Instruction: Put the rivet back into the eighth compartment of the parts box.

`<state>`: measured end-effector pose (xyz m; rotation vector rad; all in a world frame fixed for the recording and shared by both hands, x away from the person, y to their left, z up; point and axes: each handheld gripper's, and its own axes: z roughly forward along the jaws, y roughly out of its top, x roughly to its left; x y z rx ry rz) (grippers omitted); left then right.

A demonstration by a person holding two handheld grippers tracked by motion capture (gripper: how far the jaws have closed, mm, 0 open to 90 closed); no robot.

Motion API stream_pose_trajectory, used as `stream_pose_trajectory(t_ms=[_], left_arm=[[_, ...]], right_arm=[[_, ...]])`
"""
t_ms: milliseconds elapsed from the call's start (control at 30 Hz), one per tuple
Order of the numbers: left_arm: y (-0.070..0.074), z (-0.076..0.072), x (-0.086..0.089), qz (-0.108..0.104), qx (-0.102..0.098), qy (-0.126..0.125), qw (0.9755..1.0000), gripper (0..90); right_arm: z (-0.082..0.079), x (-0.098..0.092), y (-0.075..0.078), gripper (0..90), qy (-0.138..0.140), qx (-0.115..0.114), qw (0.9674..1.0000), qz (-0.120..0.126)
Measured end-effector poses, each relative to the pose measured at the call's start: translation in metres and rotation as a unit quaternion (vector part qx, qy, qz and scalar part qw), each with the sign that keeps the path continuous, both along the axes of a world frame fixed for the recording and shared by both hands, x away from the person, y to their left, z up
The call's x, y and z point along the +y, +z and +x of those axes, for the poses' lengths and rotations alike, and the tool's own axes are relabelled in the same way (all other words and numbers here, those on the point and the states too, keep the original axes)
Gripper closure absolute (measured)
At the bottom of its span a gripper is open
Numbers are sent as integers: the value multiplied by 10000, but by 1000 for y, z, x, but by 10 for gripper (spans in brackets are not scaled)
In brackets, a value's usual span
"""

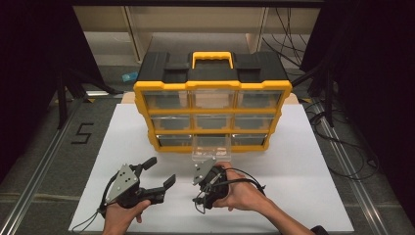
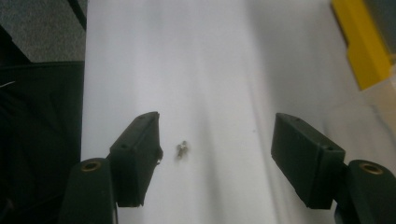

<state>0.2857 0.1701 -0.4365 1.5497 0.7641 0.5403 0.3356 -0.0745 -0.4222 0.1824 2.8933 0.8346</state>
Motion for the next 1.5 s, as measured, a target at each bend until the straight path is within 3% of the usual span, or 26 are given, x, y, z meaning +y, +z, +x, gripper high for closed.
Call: stream_pose_trajectory(t_ms=[133, 233, 567, 600, 933, 1067, 1167, 1233, 1300, 1500], left_arm=[[0, 0, 0, -5, -10, -3, 10000, 159], [0, 0, 0, -2, -8, -2, 10000, 159], [0, 0, 0, -14, -11, -6, 10000, 159], [0, 0, 0, -15, -12, -8, 10000, 159], [0, 0, 0, -17, -6, -5, 10000, 159], [0, 0, 0, -9, -1, -10, 10000, 159], [0, 0, 0, -10, 5, -19, 10000, 159], [0, 0, -1, -3, 12, -22, 10000, 159], [0, 0, -1, 0, 11, -27, 10000, 159], [0, 0, 0, -6, 4, -19, 10000, 159]], right_arm=[[-1, 5, -11, 357, 52, 131, 9998, -115], [1, 6, -16, 362, 91, 98, 9997, -210], [2, 14, -33, 452, 36, 440, 9981, -420], [4, 14, -34, 462, 74, 354, 9982, -483], [4, 17, -40, 604, -9, 543, 9959, -728], [4, 18, -43, 699, 148, 508, 9955, -786], [3, 17, -44, 775, 16, 614, 9946, -842], [3, 18, -44, 821, 75, 578, 9948, -841], [4, 18, -45, 824, 189, 531, 9952, -797], [6, 16, -41, 825, 121, 570, 9951, -794]])
